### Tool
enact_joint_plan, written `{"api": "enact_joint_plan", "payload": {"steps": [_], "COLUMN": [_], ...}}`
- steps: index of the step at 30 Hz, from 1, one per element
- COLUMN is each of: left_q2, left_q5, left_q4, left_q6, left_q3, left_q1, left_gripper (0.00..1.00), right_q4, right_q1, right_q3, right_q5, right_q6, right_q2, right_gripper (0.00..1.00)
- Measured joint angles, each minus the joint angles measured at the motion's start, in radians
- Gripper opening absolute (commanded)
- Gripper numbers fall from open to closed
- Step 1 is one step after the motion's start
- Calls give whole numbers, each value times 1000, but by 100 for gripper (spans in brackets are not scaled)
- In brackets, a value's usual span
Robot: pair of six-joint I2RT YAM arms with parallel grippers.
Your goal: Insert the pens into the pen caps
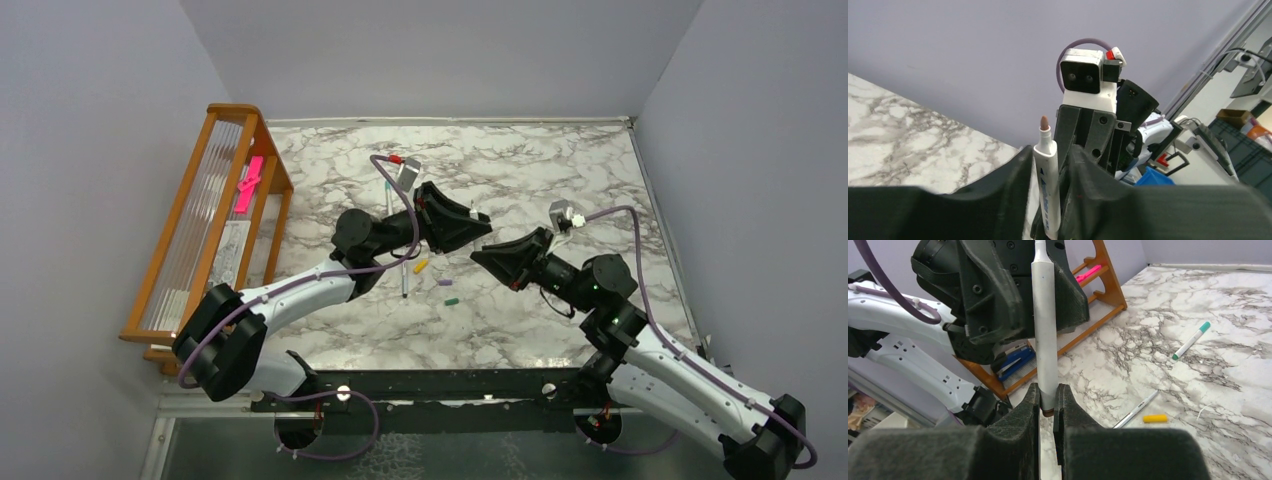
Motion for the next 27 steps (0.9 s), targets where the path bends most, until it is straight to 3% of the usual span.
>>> {"api": "enact_joint_plan", "payload": {"steps": [19,23,27], "left_q2": [-9,-8,-6], "left_q5": [-69,-75,-86], "left_q4": [107,114,124], "left_q6": [-51,-60,-64], "left_q3": [-61,-61,-61], "left_q1": [-6,-9,-9], "left_gripper": [37,19,18], "right_q4": [140,144,145], "right_q1": [0,1,4], "right_q3": [-22,-16,-1], "right_q5": [17,16,13], "right_q6": [50,53,53], "right_q2": [71,71,73], "right_gripper": [1,1,1]}}
